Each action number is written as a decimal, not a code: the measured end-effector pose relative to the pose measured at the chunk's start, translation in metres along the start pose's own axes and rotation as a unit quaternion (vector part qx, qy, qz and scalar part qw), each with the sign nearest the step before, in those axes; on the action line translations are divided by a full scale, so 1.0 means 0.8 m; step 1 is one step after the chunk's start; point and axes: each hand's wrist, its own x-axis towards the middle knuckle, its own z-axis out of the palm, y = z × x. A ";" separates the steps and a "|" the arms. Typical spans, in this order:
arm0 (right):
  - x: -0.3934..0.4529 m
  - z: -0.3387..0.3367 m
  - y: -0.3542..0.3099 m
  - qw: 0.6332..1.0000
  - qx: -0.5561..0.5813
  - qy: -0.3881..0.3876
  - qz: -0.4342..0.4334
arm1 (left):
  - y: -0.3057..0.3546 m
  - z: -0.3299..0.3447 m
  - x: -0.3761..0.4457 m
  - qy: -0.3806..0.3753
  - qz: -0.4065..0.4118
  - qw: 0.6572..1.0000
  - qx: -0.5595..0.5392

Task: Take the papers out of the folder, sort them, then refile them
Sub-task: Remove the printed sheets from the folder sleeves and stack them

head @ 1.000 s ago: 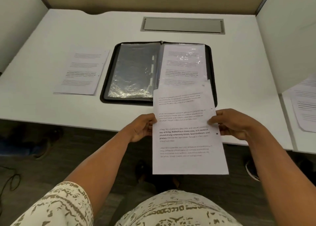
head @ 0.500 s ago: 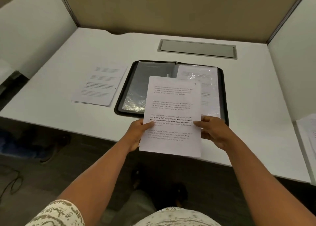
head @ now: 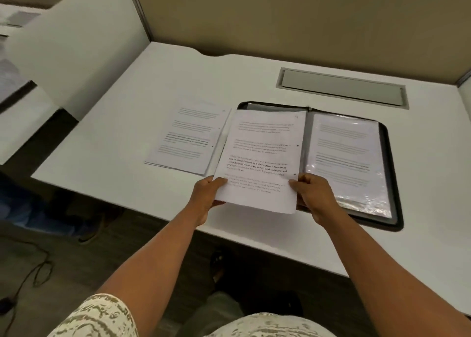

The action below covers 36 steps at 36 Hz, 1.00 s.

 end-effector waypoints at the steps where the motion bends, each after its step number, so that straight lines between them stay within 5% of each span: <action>1: 0.008 0.013 -0.004 1.000 0.004 0.003 0.001 | 0.004 -0.012 0.008 0.002 -0.001 1.000 0.003; 11: 0.071 0.147 -0.051 0.999 0.024 -0.025 -0.004 | 0.047 -0.120 0.088 0.064 0.041 0.996 0.055; 23: 0.129 0.256 -0.060 0.998 -0.060 -0.007 0.022 | 0.070 -0.190 0.154 0.179 0.071 0.978 0.077; 36: 0.146 0.301 -0.046 0.975 -0.218 0.030 -0.009 | 0.068 -0.221 0.176 0.260 0.098 0.931 0.236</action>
